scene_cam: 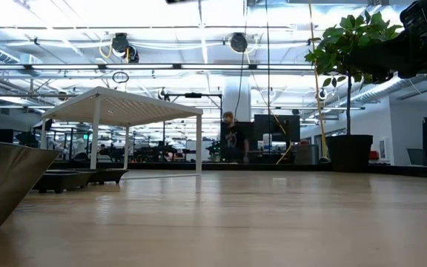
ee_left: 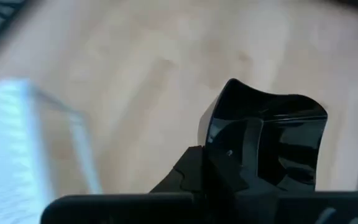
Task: Pick & Place Mini shaped plates
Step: Put the black distorted square plate on the shelf
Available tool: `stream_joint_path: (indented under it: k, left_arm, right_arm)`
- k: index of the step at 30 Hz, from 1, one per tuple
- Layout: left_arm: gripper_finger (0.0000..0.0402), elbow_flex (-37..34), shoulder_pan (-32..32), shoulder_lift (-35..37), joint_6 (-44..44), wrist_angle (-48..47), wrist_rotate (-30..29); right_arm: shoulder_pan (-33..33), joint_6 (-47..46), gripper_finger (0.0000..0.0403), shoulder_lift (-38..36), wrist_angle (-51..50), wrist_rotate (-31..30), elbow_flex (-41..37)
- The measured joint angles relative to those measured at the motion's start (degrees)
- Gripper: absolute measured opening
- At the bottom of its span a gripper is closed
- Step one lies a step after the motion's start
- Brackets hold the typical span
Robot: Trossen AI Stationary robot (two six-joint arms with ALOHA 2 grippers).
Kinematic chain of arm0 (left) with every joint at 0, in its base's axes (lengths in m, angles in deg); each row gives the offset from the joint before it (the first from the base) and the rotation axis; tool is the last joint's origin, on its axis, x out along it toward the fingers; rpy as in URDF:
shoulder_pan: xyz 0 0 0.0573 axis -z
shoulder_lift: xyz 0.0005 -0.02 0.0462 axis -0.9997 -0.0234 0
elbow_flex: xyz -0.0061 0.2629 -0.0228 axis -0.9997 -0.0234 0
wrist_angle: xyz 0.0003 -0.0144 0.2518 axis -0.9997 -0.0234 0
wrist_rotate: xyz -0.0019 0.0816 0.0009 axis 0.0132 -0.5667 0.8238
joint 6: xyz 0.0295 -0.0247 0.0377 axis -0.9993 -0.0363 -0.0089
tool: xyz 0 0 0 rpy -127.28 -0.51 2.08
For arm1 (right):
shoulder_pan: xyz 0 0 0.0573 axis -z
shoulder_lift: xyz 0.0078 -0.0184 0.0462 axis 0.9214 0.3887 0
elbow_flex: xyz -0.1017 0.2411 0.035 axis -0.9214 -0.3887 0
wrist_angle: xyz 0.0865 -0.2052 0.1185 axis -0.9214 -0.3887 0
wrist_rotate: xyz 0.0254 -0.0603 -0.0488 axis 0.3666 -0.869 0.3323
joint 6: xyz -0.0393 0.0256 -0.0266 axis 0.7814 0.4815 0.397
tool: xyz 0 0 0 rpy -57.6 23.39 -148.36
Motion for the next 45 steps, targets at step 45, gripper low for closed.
stream_joint_path:
  k: [45]
  left_arm:
    - [0.0005,-22.1,-53.9,14.6,-6.5,-4.7,6.4]
  right_arm:
    - [0.0,0.0,0.0102,0.0,0.0,0.0,0.0]
